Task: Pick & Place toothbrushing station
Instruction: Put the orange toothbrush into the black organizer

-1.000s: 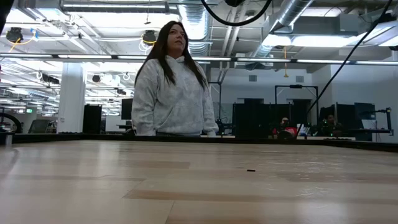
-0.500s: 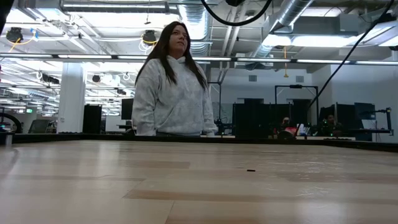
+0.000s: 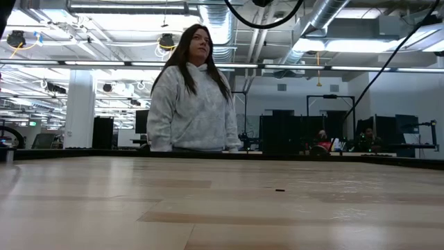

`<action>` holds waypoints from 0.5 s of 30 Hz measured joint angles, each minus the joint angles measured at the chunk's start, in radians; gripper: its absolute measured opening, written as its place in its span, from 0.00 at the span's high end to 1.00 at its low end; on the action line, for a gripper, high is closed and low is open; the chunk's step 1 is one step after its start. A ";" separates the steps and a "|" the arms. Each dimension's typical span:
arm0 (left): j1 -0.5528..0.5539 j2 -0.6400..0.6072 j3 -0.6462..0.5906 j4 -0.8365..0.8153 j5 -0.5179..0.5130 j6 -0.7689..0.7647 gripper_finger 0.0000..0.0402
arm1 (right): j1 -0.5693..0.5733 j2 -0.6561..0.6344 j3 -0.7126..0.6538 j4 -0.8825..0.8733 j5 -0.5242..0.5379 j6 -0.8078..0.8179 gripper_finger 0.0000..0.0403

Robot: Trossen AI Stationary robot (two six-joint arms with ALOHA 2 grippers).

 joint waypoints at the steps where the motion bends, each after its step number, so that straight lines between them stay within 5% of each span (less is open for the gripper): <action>1: 0.000 0.000 0.000 0.000 0.000 0.000 1.00 | 0.000 0.000 0.000 -0.003 0.001 0.011 0.97; 15: 0.002 0.000 0.000 -0.002 0.000 0.003 1.00 | 0.006 -0.033 -0.142 0.177 -0.021 0.235 0.88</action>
